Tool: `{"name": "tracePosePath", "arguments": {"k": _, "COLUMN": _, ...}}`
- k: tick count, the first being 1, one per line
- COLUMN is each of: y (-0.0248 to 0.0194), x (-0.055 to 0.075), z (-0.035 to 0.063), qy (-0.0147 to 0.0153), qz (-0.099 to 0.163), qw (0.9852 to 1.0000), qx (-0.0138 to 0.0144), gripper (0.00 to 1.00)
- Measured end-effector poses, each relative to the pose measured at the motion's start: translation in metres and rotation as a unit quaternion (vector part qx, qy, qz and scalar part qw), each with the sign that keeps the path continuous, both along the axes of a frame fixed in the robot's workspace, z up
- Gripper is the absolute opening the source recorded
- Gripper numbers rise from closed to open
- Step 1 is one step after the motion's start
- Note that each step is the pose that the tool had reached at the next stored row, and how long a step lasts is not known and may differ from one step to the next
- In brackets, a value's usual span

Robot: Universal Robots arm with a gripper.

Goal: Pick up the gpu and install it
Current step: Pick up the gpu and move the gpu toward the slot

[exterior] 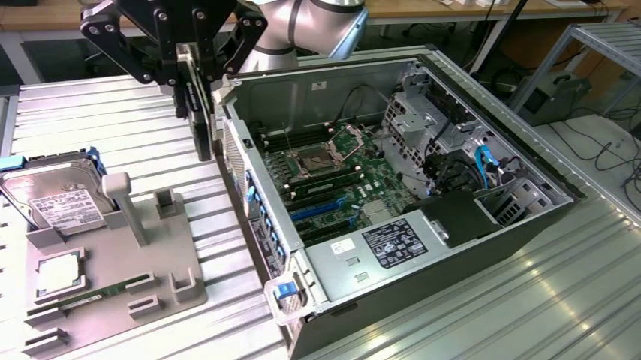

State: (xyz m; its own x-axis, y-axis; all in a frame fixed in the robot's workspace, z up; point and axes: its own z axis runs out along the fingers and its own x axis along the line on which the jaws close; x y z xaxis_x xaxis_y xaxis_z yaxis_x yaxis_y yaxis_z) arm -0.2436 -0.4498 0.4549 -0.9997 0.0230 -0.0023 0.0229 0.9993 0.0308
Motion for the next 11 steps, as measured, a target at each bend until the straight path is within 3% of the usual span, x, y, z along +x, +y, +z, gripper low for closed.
{"name": "tracePosePath", "arguments": {"k": 11, "y": 0.0, "x": 0.021, "z": 0.0, "qy": 0.0005, "qz": 0.0, "qw": 1.0, "qx": -0.0002, "gripper": 0.28}}
